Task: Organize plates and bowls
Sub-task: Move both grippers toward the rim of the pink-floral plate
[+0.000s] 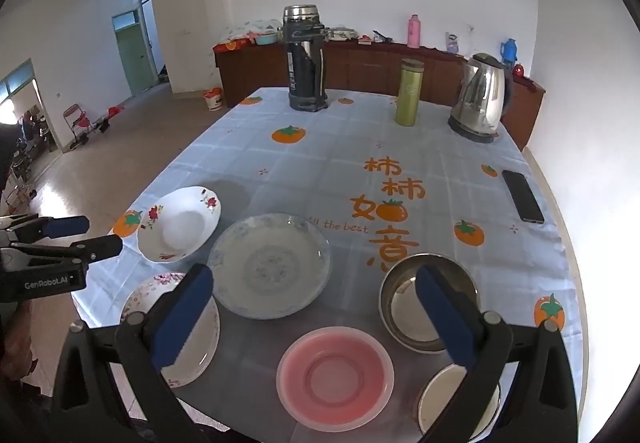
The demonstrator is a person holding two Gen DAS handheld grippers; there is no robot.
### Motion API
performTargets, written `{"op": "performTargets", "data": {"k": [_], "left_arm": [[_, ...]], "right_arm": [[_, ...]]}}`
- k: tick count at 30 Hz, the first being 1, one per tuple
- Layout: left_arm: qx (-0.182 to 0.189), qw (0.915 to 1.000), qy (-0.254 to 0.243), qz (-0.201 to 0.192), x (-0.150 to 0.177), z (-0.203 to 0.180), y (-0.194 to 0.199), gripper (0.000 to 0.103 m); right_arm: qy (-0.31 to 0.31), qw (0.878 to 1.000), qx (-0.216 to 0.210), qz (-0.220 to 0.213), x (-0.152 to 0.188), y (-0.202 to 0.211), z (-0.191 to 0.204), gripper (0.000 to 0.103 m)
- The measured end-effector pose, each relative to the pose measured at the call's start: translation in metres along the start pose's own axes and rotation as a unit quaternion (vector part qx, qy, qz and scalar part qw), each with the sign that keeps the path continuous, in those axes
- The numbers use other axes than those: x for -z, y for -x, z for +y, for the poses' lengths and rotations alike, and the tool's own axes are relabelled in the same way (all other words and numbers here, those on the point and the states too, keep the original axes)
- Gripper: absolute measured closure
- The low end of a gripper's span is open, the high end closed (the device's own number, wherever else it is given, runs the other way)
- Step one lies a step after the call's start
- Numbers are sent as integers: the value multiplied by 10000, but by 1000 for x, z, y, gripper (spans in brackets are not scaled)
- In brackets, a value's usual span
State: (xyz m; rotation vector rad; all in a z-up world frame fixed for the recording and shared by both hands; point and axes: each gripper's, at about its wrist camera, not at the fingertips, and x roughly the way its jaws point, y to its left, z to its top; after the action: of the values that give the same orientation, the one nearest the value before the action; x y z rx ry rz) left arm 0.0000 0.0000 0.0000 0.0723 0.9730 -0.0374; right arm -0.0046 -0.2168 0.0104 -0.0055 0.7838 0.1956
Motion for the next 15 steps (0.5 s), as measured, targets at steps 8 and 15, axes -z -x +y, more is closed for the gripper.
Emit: {"op": "performTargets", "data": {"k": [8, 15], "left_arm": [[4, 10000, -3, -34, 0, 0, -1, 34], [3, 10000, -8, -44, 0, 0, -1, 34]], "right_arm": [[30, 10000, -15, 13, -2, -2, 1, 1], [31, 10000, -30, 5, -3, -3, 1, 1]]}}
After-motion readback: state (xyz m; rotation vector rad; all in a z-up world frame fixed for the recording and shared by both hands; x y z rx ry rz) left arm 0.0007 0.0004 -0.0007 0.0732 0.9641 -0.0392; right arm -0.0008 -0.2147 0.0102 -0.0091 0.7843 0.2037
